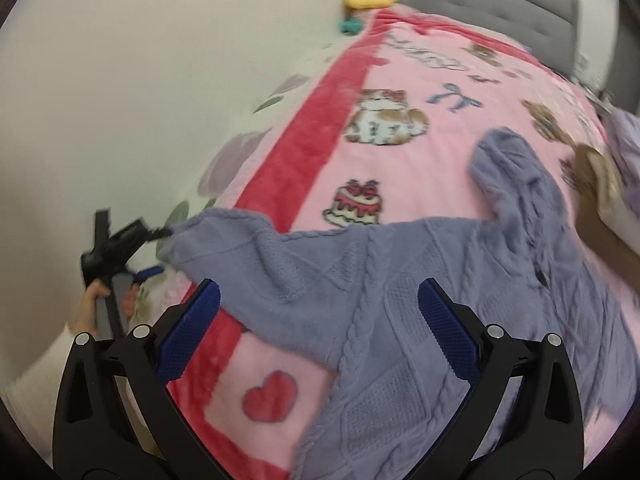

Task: Fold large clothes
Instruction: 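Grasp the cardigan sleeve cuff with the left gripper, then lift the sleeve with the left gripper and fold it across the cardigan body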

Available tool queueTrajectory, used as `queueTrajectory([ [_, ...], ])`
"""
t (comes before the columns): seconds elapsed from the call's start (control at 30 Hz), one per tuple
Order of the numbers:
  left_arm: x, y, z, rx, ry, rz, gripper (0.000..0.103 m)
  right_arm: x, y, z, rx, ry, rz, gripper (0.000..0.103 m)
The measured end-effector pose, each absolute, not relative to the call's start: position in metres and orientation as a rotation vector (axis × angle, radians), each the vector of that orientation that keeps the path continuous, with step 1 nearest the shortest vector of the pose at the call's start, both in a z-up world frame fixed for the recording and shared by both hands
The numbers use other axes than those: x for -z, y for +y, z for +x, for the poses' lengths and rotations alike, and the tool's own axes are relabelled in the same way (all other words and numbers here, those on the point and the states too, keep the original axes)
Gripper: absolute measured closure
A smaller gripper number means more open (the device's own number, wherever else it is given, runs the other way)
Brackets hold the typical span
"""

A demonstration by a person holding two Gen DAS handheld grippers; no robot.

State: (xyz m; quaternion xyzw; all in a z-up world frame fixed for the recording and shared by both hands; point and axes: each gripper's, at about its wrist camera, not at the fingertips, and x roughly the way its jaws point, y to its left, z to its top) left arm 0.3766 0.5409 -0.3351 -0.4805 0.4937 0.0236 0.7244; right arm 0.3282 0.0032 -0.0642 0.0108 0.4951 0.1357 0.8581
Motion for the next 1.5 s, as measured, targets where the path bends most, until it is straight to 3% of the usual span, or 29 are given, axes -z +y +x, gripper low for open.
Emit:
queueTrajectory([
  [0.37, 0.388, 0.555, 0.385, -0.087, 0.993, -1.384, 0.007, 0.080, 0.005, 0.346, -0.292, 1.084, -0.002, 0.008],
  [0.43, 0.389, 0.555, 0.387, -0.102, 0.973, -1.394, 0.017, 0.080, 0.003, 0.346, -0.292, 1.089, 0.001, 0.008],
  [0.5, 0.384, 0.552, 0.390, -0.096, 0.974, -1.378, 0.061, 0.079, -0.002, 0.347, -0.312, 1.093, 0.028, 0.008],
  [0.57, 0.379, 0.547, 0.393, -0.119, 0.976, -1.350, 0.082, 0.079, -0.008, 0.345, -0.318, 1.104, 0.070, 0.008],
  [0.67, 0.372, 0.543, 0.397, -0.114, 0.947, -1.351, 0.091, 0.077, -0.015, 0.343, -0.295, 1.133, 0.103, 0.009],
  [0.77, 0.353, 0.541, 0.394, -0.117, 0.880, -1.333, 0.093, 0.074, -0.025, 0.337, -0.285, 1.141, 0.128, 0.026],
  [0.9, 0.291, 0.521, 0.392, -0.048, 0.761, -1.241, 0.094, 0.066, -0.044, 0.325, -0.255, 1.125, 0.152, 0.026],
  [0.97, 0.254, 0.500, 0.394, 0.020, 0.732, -1.167, 0.094, 0.061, -0.059, 0.318, -0.233, 1.108, 0.172, 0.019],
  [1.2, 0.128, 0.344, 0.395, 0.433, 0.656, -0.933, 0.093, 0.048, -0.130, 0.296, -0.152, 1.025, 0.224, 0.017],
  [1.27, 0.115, 0.300, 0.392, 0.518, 0.667, -0.889, 0.093, 0.047, -0.161, 0.287, -0.108, 0.999, 0.220, 0.009],
  [1.37, 0.106, 0.205, 0.377, 0.610, 0.718, -0.737, 0.093, 0.047, -0.218, 0.275, -0.043, 0.965, 0.232, 0.008],
  [1.5, 0.133, 0.108, 0.358, 0.676, 0.835, -0.701, 0.093, 0.055, -0.314, 0.255, 0.076, 0.970, 0.262, 0.008],
])
